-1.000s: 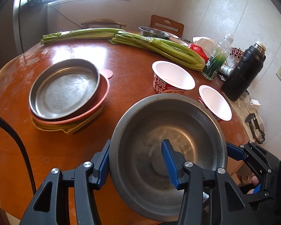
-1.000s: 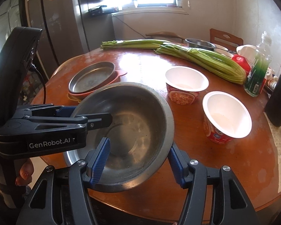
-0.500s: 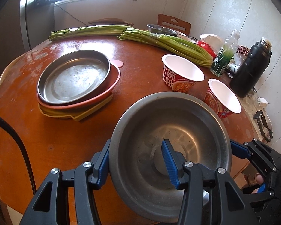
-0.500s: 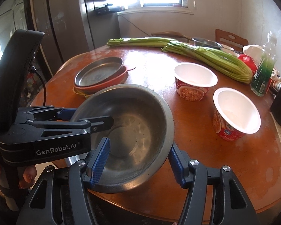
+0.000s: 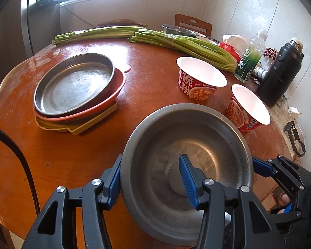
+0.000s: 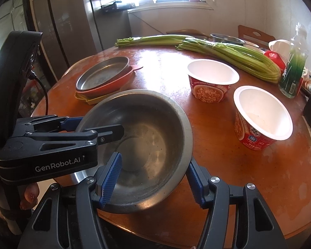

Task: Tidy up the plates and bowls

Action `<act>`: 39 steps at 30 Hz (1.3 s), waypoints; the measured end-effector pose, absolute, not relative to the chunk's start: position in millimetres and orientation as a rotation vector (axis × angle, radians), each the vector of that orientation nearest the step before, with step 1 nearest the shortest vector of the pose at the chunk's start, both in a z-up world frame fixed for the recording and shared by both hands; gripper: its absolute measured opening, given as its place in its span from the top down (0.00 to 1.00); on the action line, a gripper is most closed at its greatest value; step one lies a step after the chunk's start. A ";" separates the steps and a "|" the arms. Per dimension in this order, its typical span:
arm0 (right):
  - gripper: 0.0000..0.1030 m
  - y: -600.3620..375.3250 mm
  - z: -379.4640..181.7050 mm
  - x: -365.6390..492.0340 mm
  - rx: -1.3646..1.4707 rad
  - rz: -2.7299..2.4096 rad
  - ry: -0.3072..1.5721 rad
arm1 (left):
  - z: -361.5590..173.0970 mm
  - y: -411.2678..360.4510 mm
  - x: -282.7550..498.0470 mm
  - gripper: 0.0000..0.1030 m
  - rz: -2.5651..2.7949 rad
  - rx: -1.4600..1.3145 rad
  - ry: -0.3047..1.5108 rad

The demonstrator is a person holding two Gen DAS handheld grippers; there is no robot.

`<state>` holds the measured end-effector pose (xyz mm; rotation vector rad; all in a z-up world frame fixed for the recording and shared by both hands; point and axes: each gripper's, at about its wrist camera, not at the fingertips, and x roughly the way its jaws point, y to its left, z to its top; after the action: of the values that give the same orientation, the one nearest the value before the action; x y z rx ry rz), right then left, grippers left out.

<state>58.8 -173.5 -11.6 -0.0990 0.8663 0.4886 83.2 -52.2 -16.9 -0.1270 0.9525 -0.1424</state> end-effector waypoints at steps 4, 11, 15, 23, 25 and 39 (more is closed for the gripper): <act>0.38 -178.3 -13.6 63.2 -0.089 0.482 0.877 | -19.0 -58.5 87.3 0.49 -0.148 -0.108 0.945; 0.38 -180.4 -13.9 65.5 -0.072 0.489 0.882 | -24.4 -61.1 98.8 0.49 -0.133 -0.101 0.960; 0.38 -181.6 -15.3 67.2 -0.064 0.488 0.884 | -24.1 -62.3 99.5 0.49 -0.130 -0.097 0.955; 0.38 -186.6 -16.9 70.0 -0.015 0.482 0.900 | -21.8 -53.4 96.9 0.49 -0.188 -0.160 0.929; 0.38 -185.7 -17.4 69.9 -0.012 0.486 0.895 | -21.7 -53.5 97.3 0.49 -0.185 -0.152 0.927; 0.38 -186.0 -21.2 75.0 -0.017 0.443 0.883 | -23.5 -40.7 98.0 0.49 -0.172 -0.169 0.902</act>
<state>75.0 -186.0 -21.2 -0.0175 0.8830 0.4429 98.0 -40.7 -23.5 -0.1690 0.9017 -0.1719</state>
